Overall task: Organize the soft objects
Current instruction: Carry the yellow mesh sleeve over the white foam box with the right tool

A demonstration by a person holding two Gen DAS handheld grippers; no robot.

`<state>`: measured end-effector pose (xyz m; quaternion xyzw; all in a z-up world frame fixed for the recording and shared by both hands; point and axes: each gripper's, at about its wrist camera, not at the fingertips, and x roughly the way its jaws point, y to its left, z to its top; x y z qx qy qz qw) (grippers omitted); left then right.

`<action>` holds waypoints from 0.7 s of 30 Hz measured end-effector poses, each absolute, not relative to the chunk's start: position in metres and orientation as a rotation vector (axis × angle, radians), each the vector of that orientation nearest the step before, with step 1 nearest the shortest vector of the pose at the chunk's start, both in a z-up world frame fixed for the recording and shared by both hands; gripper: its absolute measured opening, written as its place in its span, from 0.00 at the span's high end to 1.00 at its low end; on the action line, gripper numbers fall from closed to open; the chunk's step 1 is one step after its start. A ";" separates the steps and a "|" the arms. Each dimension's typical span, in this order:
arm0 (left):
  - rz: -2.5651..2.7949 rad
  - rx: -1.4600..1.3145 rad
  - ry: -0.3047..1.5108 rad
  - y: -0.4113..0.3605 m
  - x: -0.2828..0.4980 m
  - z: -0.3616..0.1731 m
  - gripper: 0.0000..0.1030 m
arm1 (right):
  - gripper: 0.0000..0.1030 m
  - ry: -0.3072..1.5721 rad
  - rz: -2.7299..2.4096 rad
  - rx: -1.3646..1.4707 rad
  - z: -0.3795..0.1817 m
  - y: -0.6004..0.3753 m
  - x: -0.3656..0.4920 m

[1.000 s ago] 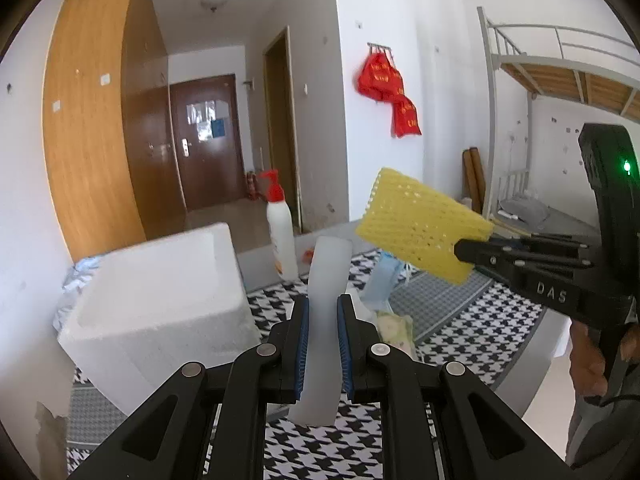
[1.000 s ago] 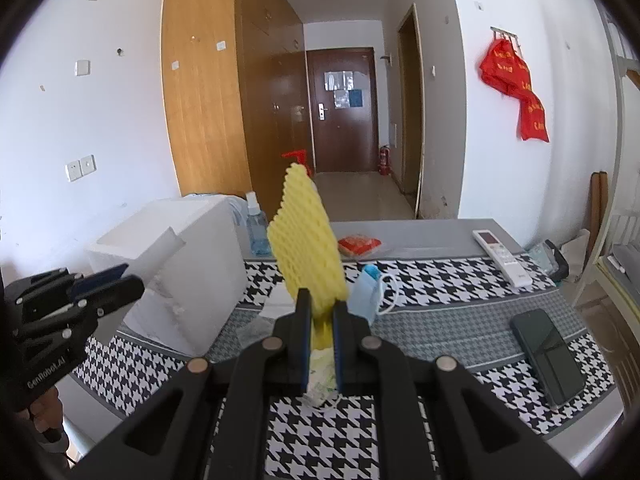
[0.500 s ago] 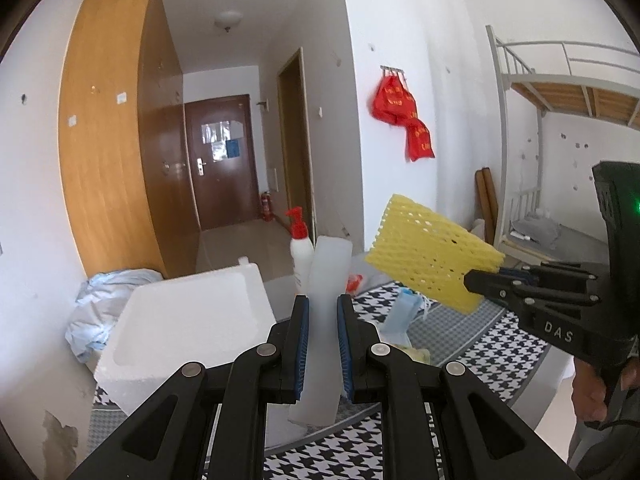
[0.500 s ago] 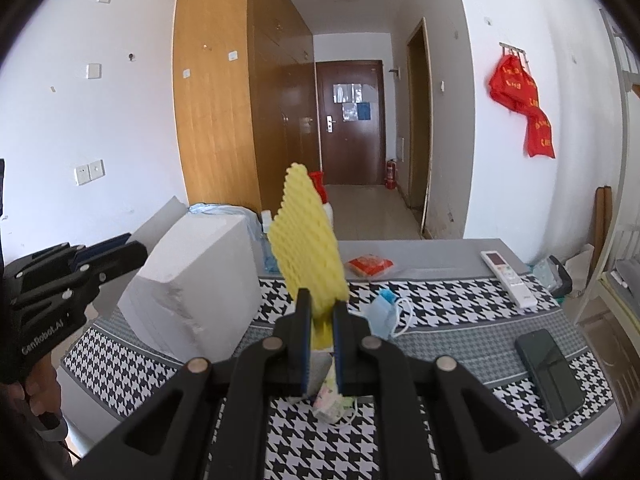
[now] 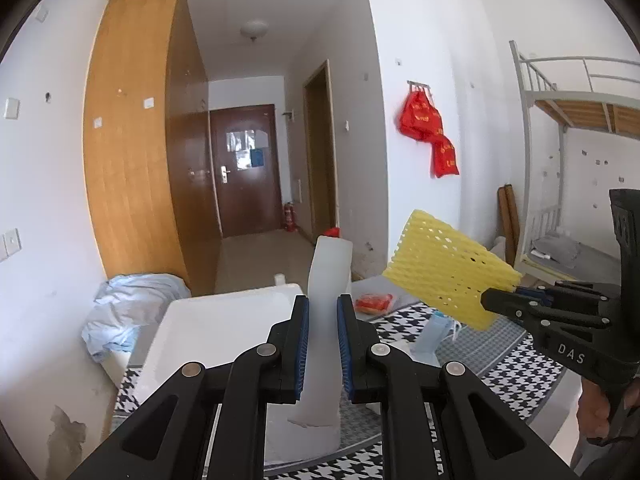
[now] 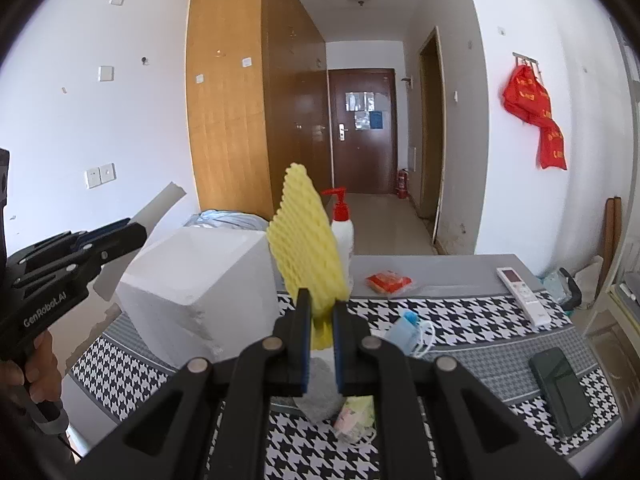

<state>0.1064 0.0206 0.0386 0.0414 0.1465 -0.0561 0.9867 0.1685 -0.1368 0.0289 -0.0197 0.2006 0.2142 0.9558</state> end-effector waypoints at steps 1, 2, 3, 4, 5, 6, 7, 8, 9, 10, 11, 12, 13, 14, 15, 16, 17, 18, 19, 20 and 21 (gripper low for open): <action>-0.109 0.082 0.292 0.022 0.107 0.039 0.85 | 0.88 0.406 0.441 -0.041 0.029 -0.134 0.169; -0.102 0.081 0.289 0.025 0.106 0.040 0.85 | 0.88 0.405 0.446 -0.045 0.030 -0.131 0.170; -0.097 0.080 0.286 0.027 0.106 0.040 0.85 | 0.88 0.403 0.451 -0.047 0.030 -0.129 0.170; -0.089 0.080 0.284 0.028 0.107 0.042 0.85 | 0.88 0.404 0.456 -0.049 0.030 -0.127 0.171; -0.081 0.078 0.284 0.030 0.107 0.042 0.85 | 0.88 0.403 0.462 -0.050 0.031 -0.124 0.171; -0.070 0.074 0.283 0.033 0.108 0.043 0.85 | 0.88 0.402 0.468 -0.052 0.031 -0.122 0.172; -0.062 0.072 0.283 0.034 0.109 0.043 0.85 | 0.88 0.401 0.473 -0.054 0.032 -0.120 0.173; -0.053 0.074 0.282 0.037 0.109 0.043 0.85 | 0.88 0.401 0.477 -0.055 0.032 -0.117 0.174; -0.044 0.074 0.282 0.039 0.111 0.044 0.85 | 0.88 0.401 0.482 -0.056 0.033 -0.115 0.175; -0.034 0.071 0.282 0.042 0.112 0.044 0.85 | 0.88 0.400 0.487 -0.057 0.033 -0.113 0.176; -0.028 0.069 0.283 0.045 0.112 0.044 0.85 | 0.88 0.400 0.493 -0.058 0.033 -0.111 0.176; -0.020 0.067 0.283 0.046 0.112 0.044 0.85 | 0.88 0.402 0.501 -0.058 0.033 -0.108 0.177; -0.010 0.065 0.283 0.049 0.113 0.044 0.85 | 0.88 0.403 0.508 -0.057 0.033 -0.106 0.178; -0.003 0.061 0.286 0.051 0.114 0.043 0.85 | 0.88 0.405 0.514 -0.056 0.033 -0.104 0.179; 0.001 0.058 0.290 0.053 0.115 0.043 0.85 | 0.88 0.410 0.518 -0.049 0.033 -0.102 0.180; 0.006 0.056 0.295 0.055 0.116 0.042 0.85 | 0.88 0.414 0.524 -0.045 0.033 -0.099 0.182; 0.014 0.051 0.300 0.056 0.117 0.042 0.85 | 0.88 0.419 0.532 -0.041 0.033 -0.097 0.183; 0.025 0.046 0.305 0.058 0.119 0.042 0.85 | 0.88 0.422 0.539 -0.042 0.032 -0.094 0.184; 0.034 0.042 0.310 0.060 0.121 0.041 0.85 | 0.88 0.425 0.544 -0.045 0.032 -0.091 0.185; 0.040 0.038 0.314 0.062 0.122 0.041 0.85 | 0.88 0.427 0.549 -0.048 0.031 -0.089 0.186; 0.045 0.035 0.319 0.064 0.123 0.040 0.85 | 0.88 0.428 0.553 -0.050 0.032 -0.086 0.187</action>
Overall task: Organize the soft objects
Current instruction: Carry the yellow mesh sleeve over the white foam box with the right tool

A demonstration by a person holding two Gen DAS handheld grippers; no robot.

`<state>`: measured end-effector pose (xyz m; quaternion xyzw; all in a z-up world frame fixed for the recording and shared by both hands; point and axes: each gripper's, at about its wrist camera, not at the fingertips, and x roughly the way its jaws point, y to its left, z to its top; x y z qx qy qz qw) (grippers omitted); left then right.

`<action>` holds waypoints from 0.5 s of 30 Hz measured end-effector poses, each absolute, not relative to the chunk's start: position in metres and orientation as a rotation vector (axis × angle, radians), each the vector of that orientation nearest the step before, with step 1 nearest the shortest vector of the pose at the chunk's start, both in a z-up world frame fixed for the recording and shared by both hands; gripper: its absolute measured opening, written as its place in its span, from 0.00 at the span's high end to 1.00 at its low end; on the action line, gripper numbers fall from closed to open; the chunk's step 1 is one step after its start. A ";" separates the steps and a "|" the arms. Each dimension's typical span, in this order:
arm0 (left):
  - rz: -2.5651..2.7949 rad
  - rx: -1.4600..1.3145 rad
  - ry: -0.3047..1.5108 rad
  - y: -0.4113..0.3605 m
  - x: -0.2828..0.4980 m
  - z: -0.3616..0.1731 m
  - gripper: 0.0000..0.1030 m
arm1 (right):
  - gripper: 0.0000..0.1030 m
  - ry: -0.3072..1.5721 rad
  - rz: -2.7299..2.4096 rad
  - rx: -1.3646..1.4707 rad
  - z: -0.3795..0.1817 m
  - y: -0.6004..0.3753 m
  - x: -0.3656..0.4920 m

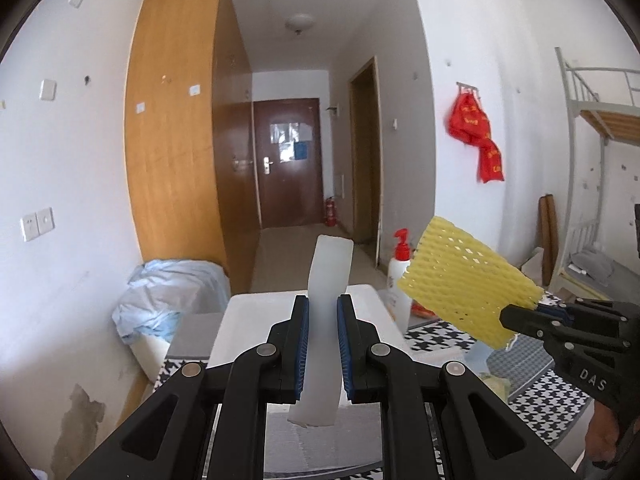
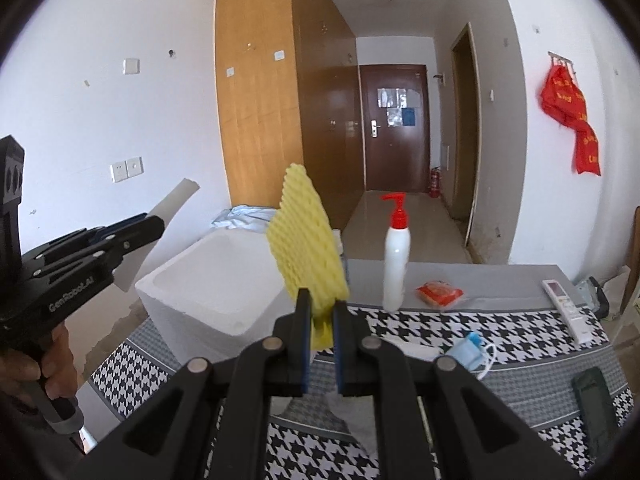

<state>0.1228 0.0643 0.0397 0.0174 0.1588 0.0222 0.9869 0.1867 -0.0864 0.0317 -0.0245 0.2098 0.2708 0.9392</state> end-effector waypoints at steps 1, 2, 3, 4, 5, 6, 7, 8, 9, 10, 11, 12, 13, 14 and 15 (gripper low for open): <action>0.048 0.031 0.322 0.066 0.124 0.039 0.85 | 0.88 0.430 0.557 -0.050 0.032 -0.085 0.188; 0.052 0.029 0.324 0.068 0.125 0.039 0.85 | 0.88 0.430 0.563 -0.051 0.033 -0.082 0.188; 0.055 0.028 0.325 0.070 0.126 0.039 0.85 | 0.88 0.430 0.566 -0.050 0.033 -0.081 0.188; 0.058 0.025 0.328 0.072 0.128 0.039 0.85 | 0.88 0.429 0.571 -0.050 0.033 -0.079 0.188; 0.059 0.025 0.332 0.073 0.130 0.038 0.85 | 0.88 0.429 0.575 -0.054 0.033 -0.076 0.188; 0.061 0.025 0.336 0.074 0.132 0.038 0.85 | 0.88 0.429 0.578 -0.058 0.033 -0.073 0.188; 0.063 0.024 0.339 0.075 0.134 0.038 0.85 | 0.88 0.429 0.581 -0.059 0.033 -0.072 0.188; 0.067 0.022 0.343 0.075 0.136 0.038 0.85 | 0.88 0.429 0.583 -0.060 0.033 -0.070 0.189; 0.068 0.019 0.346 0.076 0.137 0.037 0.84 | 0.88 0.429 0.585 -0.063 0.034 -0.068 0.189; 0.068 0.015 0.350 0.078 0.139 0.037 0.84 | 0.88 0.429 0.584 -0.065 0.034 -0.066 0.189; 0.068 0.013 0.354 0.079 0.140 0.036 0.84 | 0.88 0.430 0.585 -0.066 0.034 -0.065 0.190; 0.068 0.013 0.357 0.080 0.142 0.036 0.84 | 0.88 0.430 0.584 -0.068 0.035 -0.063 0.190; 0.069 0.013 0.360 0.081 0.143 0.035 0.84 | 0.88 0.430 0.583 -0.069 0.035 -0.062 0.190; 0.071 0.011 0.363 0.082 0.145 0.034 0.84 | 0.88 0.431 0.583 -0.071 0.035 -0.060 0.191; 0.072 0.009 0.367 0.083 0.146 0.034 0.84 | 0.88 0.432 0.582 -0.073 0.035 -0.058 0.191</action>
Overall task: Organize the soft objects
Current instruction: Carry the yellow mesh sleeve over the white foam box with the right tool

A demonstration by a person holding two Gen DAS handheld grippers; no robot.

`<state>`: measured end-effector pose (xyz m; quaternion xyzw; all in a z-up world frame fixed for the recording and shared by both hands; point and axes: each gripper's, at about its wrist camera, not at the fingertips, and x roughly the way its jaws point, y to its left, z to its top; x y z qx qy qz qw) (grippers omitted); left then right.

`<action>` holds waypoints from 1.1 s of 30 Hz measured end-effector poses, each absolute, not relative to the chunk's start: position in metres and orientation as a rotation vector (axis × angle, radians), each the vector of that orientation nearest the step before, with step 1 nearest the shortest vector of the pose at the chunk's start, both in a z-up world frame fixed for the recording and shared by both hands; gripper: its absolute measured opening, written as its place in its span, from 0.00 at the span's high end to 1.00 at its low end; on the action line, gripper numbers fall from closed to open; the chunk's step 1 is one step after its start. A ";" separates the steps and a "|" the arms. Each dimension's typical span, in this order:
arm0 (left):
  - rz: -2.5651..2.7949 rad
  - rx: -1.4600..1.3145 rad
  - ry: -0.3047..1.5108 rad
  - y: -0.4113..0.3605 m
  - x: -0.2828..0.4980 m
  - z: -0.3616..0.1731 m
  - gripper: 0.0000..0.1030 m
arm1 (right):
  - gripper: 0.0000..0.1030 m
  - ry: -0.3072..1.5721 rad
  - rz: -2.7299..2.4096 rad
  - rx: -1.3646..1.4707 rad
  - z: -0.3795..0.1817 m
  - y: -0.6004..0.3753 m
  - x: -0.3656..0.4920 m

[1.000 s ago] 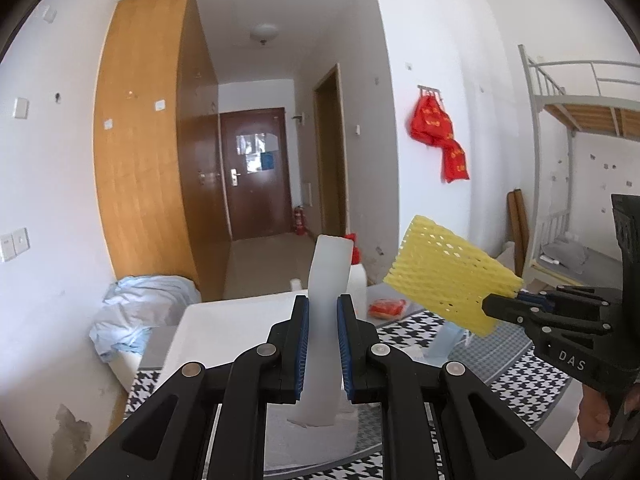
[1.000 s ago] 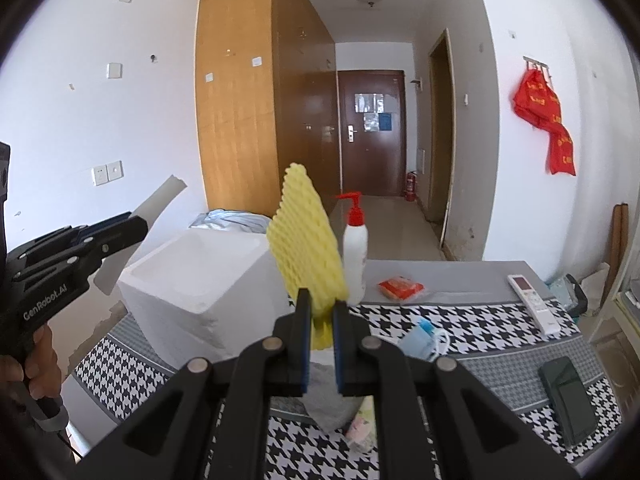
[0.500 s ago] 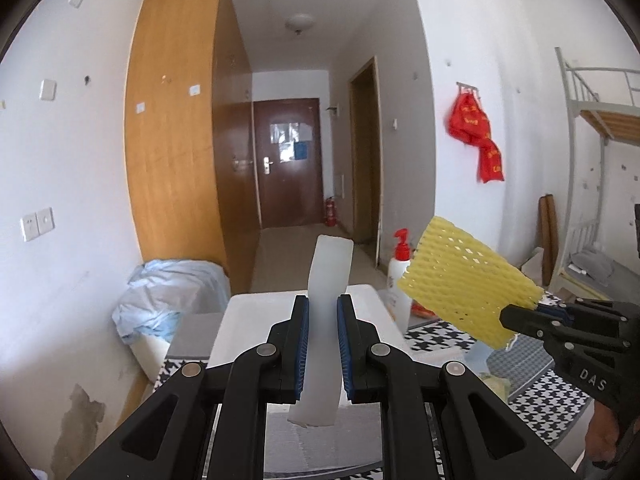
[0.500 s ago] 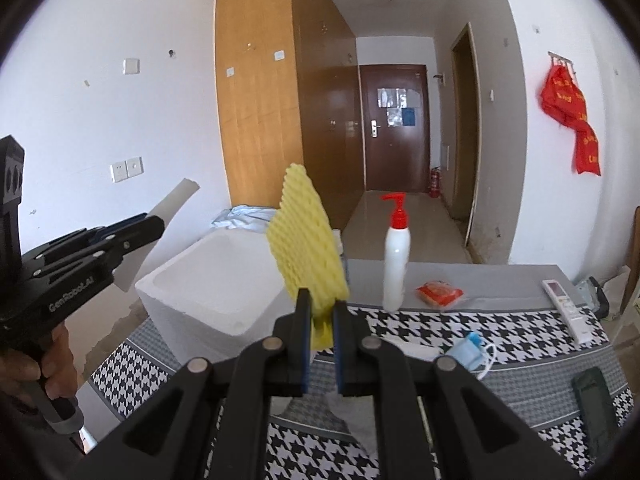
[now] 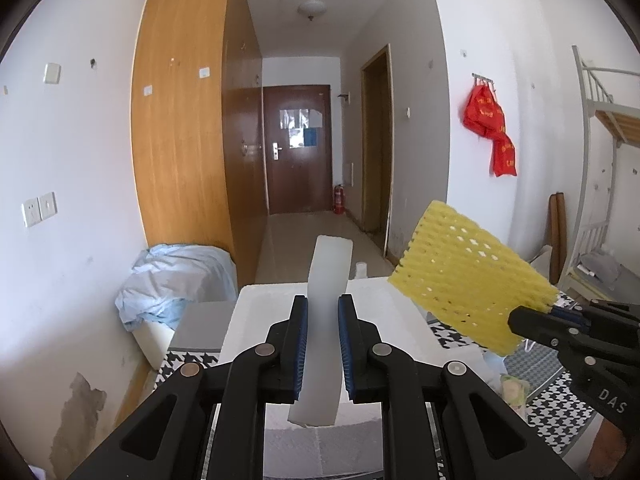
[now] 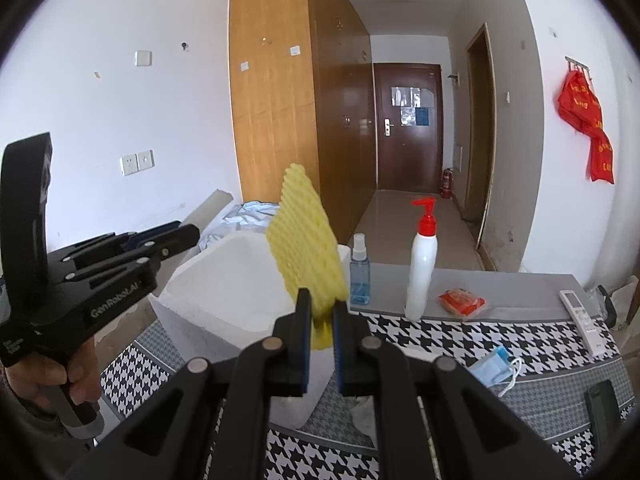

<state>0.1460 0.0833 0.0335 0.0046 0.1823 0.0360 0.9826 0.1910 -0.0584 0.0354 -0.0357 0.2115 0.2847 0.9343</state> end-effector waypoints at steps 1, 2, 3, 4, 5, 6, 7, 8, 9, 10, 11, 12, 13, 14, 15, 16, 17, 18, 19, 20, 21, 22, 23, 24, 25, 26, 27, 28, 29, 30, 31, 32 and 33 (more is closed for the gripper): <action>0.074 0.008 0.371 0.084 0.148 0.033 0.84 | 0.88 0.434 0.581 -0.076 0.035 -0.057 0.192; 0.073 0.002 0.375 0.085 0.150 0.033 0.84 | 0.88 0.435 0.580 -0.079 0.035 -0.056 0.192; 0.073 -0.004 0.378 0.085 0.151 0.033 0.83 | 0.88 0.437 0.578 -0.084 0.035 -0.055 0.193; 0.075 -0.008 0.381 0.087 0.153 0.032 0.82 | 0.88 0.437 0.576 -0.087 0.035 -0.053 0.193; 0.076 -0.009 0.383 0.088 0.154 0.032 0.82 | 0.88 0.436 0.575 -0.088 0.035 -0.051 0.193; 0.077 -0.010 0.384 0.088 0.155 0.031 0.81 | 0.88 0.435 0.575 -0.090 0.035 -0.050 0.193; 0.076 -0.014 0.388 0.089 0.156 0.030 0.81 | 0.88 0.434 0.573 -0.091 0.035 -0.049 0.194; 0.074 -0.017 0.394 0.090 0.158 0.029 0.81 | 0.88 0.435 0.571 -0.092 0.035 -0.047 0.194; 0.073 -0.018 0.401 0.090 0.160 0.028 0.81 | 0.88 0.438 0.569 -0.092 0.035 -0.046 0.195; 0.074 -0.014 0.407 0.090 0.162 0.026 0.81 | 0.88 0.441 0.566 -0.092 0.035 -0.044 0.195; 0.072 -0.009 0.412 0.091 0.163 0.025 0.80 | 0.88 0.446 0.562 -0.093 0.034 -0.042 0.196; 0.068 -0.009 0.417 0.091 0.163 0.023 0.76 | 0.88 0.448 0.560 -0.094 0.034 -0.041 0.197; 0.062 -0.015 0.420 0.091 0.165 0.022 0.72 | 0.88 0.449 0.558 -0.096 0.034 -0.040 0.198; 0.057 -0.019 0.422 0.092 0.166 0.022 0.67 | 0.88 0.450 0.553 -0.099 0.034 -0.040 0.199; 0.054 -0.018 0.422 0.092 0.166 0.022 0.53 | 0.88 0.452 0.549 -0.101 0.034 -0.039 0.199; 0.051 -0.019 0.416 0.092 0.165 0.022 0.38 | 0.88 0.452 0.548 -0.101 0.034 -0.038 0.200; 0.048 -0.021 0.408 0.092 0.165 0.023 0.32 | 0.88 0.452 0.547 -0.102 0.034 -0.037 0.201; 0.048 -0.024 0.397 0.093 0.163 0.024 0.25 | 0.88 0.451 0.544 -0.103 0.034 -0.036 0.201; 0.054 -0.028 0.387 0.094 0.161 0.025 0.21 | 0.88 0.452 0.542 -0.104 0.034 -0.035 0.202; 0.059 -0.029 0.380 0.095 0.160 0.026 0.18 | 0.88 0.453 0.541 -0.105 0.034 -0.034 0.203; 0.062 -0.029 0.371 0.096 0.159 0.027 0.10 | 0.88 0.454 0.539 -0.106 0.034 -0.032 0.204; 0.066 -0.028 0.362 0.097 0.157 0.028 0.04 | 0.88 0.455 0.539 -0.107 0.034 -0.031 0.205; 0.073 -0.026 0.354 0.098 0.155 0.029 0.03 | 0.88 0.454 0.540 -0.107 0.034 -0.030 0.205; 0.084 -0.026 0.343 0.100 0.152 0.031 0.03 | 0.88 0.454 0.542 -0.107 0.034 -0.029 0.205; 0.087 -0.026 0.337 0.102 0.151 0.031 0.01 | 0.88 0.454 0.541 -0.107 0.034 -0.028 0.206; 0.091 -0.026 0.330 0.103 0.148 0.033 0.01 | 0.88 0.456 0.542 -0.109 0.034 -0.026 0.206; 0.097 -0.025 0.326 0.103 0.147 0.034 0.01 | 0.88 0.458 0.545 -0.111 0.034 -0.024 0.207; 0.102 -0.020 0.324 0.103 0.146 0.035 0.01 | 0.88 0.460 0.546 -0.112 0.034 -0.022 0.208; 0.109 -0.014 0.319 0.104 0.144 0.036 0.01 | 0.88 0.462 0.550 -0.114 0.034 -0.020 0.208; 0.118 -0.011 0.313 0.106 0.142 0.036 0.01 | 0.88 0.463 0.552 -0.116 0.034 -0.019 0.209; 0.123 -0.009 0.311 0.108 0.142 0.037 0.01 | 0.88 0.464 0.555 -0.118 0.034 -0.017 0.209; 0.128 -0.008 0.309 0.109 0.141 0.037 0.01 | 0.88 0.464 0.561 -0.119 0.034 -0.015 0.209; 0.132 -0.007 0.310 0.111 0.140 0.037 0.01 | 0.88 0.464 0.564 -0.121 0.035 -0.013 0.210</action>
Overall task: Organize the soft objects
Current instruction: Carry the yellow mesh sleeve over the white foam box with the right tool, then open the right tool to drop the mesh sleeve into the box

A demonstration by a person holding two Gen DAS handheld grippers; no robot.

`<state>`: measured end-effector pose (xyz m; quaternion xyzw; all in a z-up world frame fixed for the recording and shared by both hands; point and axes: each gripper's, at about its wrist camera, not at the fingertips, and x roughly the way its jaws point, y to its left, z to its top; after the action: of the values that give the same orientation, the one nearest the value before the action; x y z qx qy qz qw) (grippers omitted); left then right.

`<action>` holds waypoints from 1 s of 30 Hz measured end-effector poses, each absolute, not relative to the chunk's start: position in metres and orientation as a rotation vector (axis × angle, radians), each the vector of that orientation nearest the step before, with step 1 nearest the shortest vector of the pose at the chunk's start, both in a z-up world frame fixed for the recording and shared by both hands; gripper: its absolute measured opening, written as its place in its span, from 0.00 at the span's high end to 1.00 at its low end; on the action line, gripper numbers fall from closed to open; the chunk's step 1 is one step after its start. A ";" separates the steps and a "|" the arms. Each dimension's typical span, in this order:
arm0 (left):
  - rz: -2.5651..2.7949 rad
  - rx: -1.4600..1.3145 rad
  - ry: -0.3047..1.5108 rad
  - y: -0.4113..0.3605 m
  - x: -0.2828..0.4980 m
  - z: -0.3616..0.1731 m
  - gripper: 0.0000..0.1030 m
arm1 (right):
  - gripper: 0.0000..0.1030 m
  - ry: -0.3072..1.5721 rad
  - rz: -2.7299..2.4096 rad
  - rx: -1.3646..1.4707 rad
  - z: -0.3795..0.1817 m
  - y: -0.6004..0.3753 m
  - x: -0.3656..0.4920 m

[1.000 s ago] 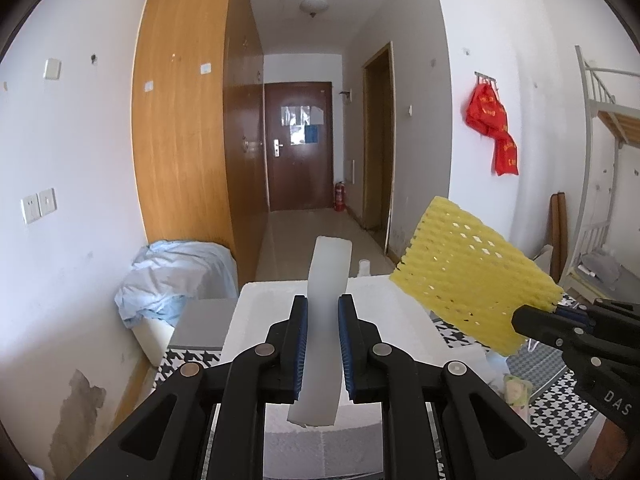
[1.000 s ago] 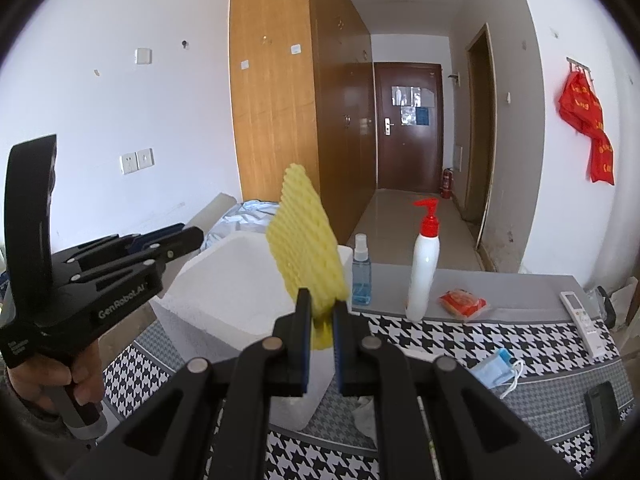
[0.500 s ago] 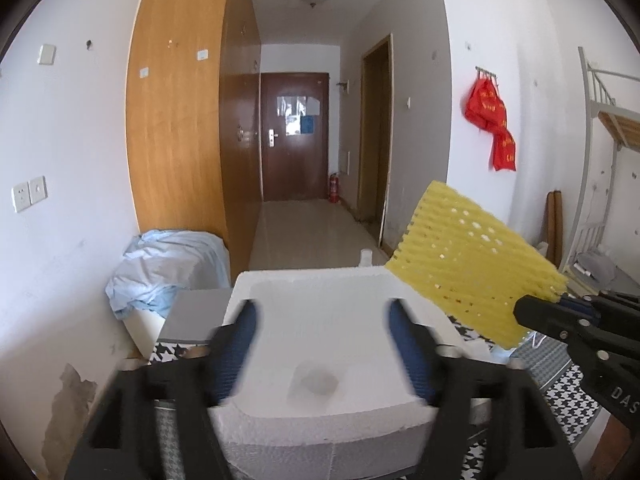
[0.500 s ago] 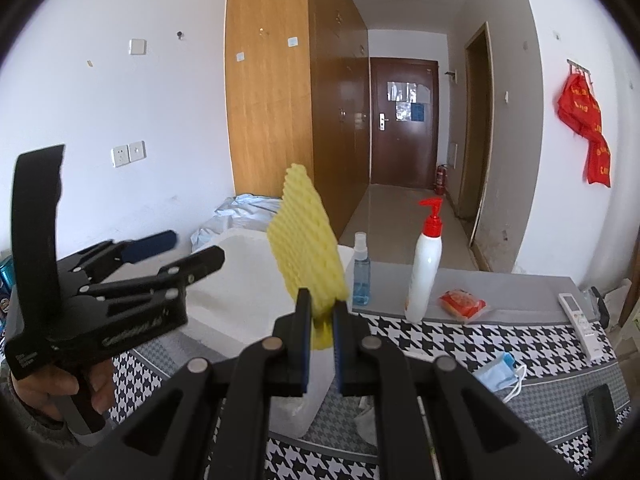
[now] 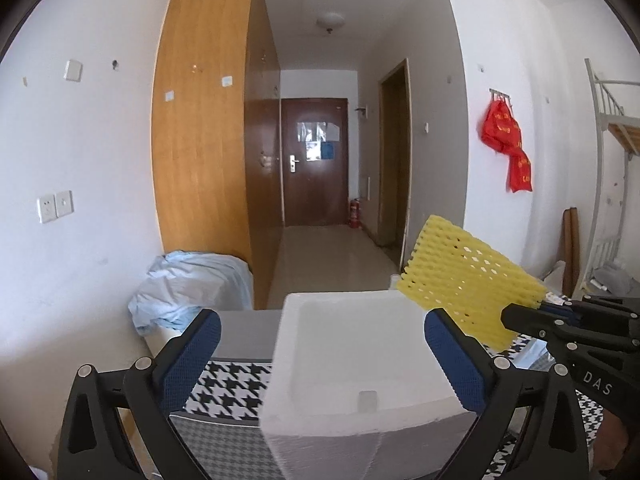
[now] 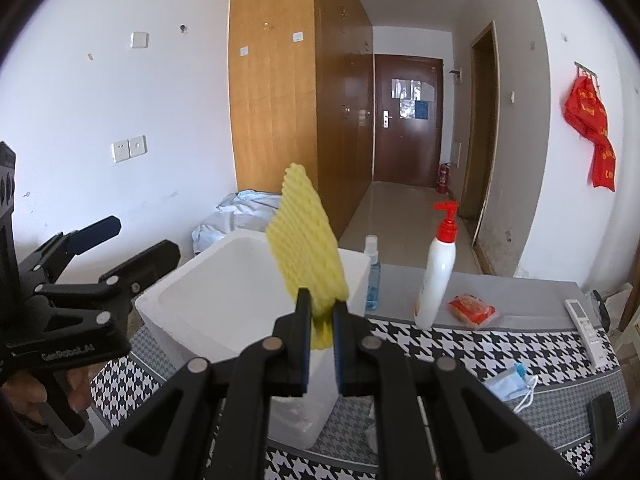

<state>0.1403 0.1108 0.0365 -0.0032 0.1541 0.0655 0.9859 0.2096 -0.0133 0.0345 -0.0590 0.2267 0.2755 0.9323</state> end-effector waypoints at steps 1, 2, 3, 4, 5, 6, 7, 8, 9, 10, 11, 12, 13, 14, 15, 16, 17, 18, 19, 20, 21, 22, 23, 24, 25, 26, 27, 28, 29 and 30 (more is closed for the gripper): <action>0.138 -0.007 0.310 0.111 0.140 0.037 0.01 | 0.88 0.463 0.566 -0.122 0.035 -0.012 0.210; 0.142 -0.009 0.310 0.114 0.139 0.036 0.01 | 0.88 0.462 0.570 -0.123 0.035 -0.011 0.211; 0.145 -0.012 0.309 0.116 0.138 0.036 0.01 | 0.88 0.463 0.572 -0.125 0.035 -0.009 0.211; 0.147 -0.013 0.308 0.119 0.137 0.036 0.01 | 0.88 0.463 0.575 -0.128 0.036 -0.007 0.212; 0.151 -0.012 0.308 0.121 0.136 0.036 0.01 | 0.88 0.464 0.578 -0.129 0.036 -0.005 0.212; 0.157 -0.013 0.306 0.123 0.135 0.035 0.01 | 0.88 0.466 0.581 -0.132 0.036 -0.003 0.213; 0.162 -0.017 0.305 0.125 0.134 0.035 0.01 | 0.88 0.467 0.583 -0.133 0.036 -0.002 0.214; 0.166 -0.020 0.305 0.127 0.133 0.035 0.01 | 0.88 0.469 0.585 -0.134 0.035 0.000 0.214; 0.169 -0.021 0.304 0.129 0.132 0.034 0.01 | 0.88 0.472 0.586 -0.135 0.035 0.001 0.215; 0.172 -0.019 0.303 0.130 0.131 0.034 0.01 | 0.88 0.475 0.589 -0.136 0.034 0.003 0.216; 0.176 -0.017 0.303 0.132 0.130 0.034 0.01 | 0.88 0.478 0.593 -0.139 0.034 0.005 0.217; 0.180 -0.016 0.302 0.133 0.129 0.034 0.01 | 0.88 0.480 0.597 -0.141 0.034 0.007 0.217; 0.182 -0.017 0.300 0.134 0.128 0.034 0.01 | 0.88 0.481 0.600 -0.143 0.033 0.009 0.218; 0.182 -0.018 0.300 0.136 0.128 0.034 0.01 | 0.88 0.483 0.604 -0.146 0.033 0.012 0.218; 0.183 -0.019 0.300 0.137 0.127 0.034 0.01 | 0.88 0.485 0.608 -0.147 0.032 0.014 0.219; 0.187 -0.021 0.299 0.139 0.126 0.033 0.01 | 0.88 0.487 0.613 -0.146 0.032 0.017 0.219; 0.190 -0.023 0.300 0.140 0.125 0.033 0.01 | 0.88 0.490 0.618 -0.147 0.031 0.019 0.220; 0.192 -0.025 0.301 0.142 0.124 0.033 0.01 | 0.88 0.493 0.620 -0.150 0.031 0.021 0.221; 0.195 -0.026 0.301 0.143 0.122 0.033 0.01 | 0.88 0.497 0.621 -0.153 0.030 0.023 0.222; 0.199 -0.027 0.299 0.144 0.121 0.033 0.01 | 0.88 0.502 0.623 -0.155 0.029 0.024 0.222; 0.201 -0.030 0.299 0.145 0.121 0.033 0.01 | 0.88 0.509 0.630 -0.162 0.027 0.028 0.223; 0.202 -0.031 0.297 0.147 0.120 0.033 0.01 | 0.88 0.512 0.632 -0.169 0.026 0.030 0.223; 0.202 -0.033 0.296 0.148 0.119 0.033 0.01 | 0.87 0.517 0.636 -0.180 0.024 0.033 0.224; 0.203 -0.034 0.294 0.148 0.118 0.033 0.01 | 0.83 0.520 0.640 -0.190 0.023 0.036 0.224; 0.202 -0.035 0.292 0.149 0.118 0.033 0.01 | 0.71 0.523 0.643 -0.196 0.022 0.038 0.224; 0.202 -0.035 0.291 0.149 0.117 0.033 0.01 | 0.62 0.522 0.643 -0.202 0.021 0.039 0.223; 0.201 -0.033 0.291 0.150 0.116 0.033 0.01 | 0.42 0.518 0.642 -0.202 0.021 0.040 0.223; 0.202 -0.030 0.292 0.150 0.116 0.033 0.01 | 0.31 0.509 0.643 -0.199 0.021 0.040 0.221; 0.204 -0.027 0.291 0.149 0.117 0.033 0.01 | 0.30 0.499 0.647 -0.194 0.022 0.039 0.220; 0.206 -0.029 0.290 0.150 0.116 0.033 0.01 | 0.30 0.498 0.656 -0.196 0.023 0.039 0.219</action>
<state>0.1160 0.1499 0.0330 -0.0142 0.1442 0.1025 0.9841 0.2186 0.0391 0.0229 -0.0949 0.2414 0.3181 0.9119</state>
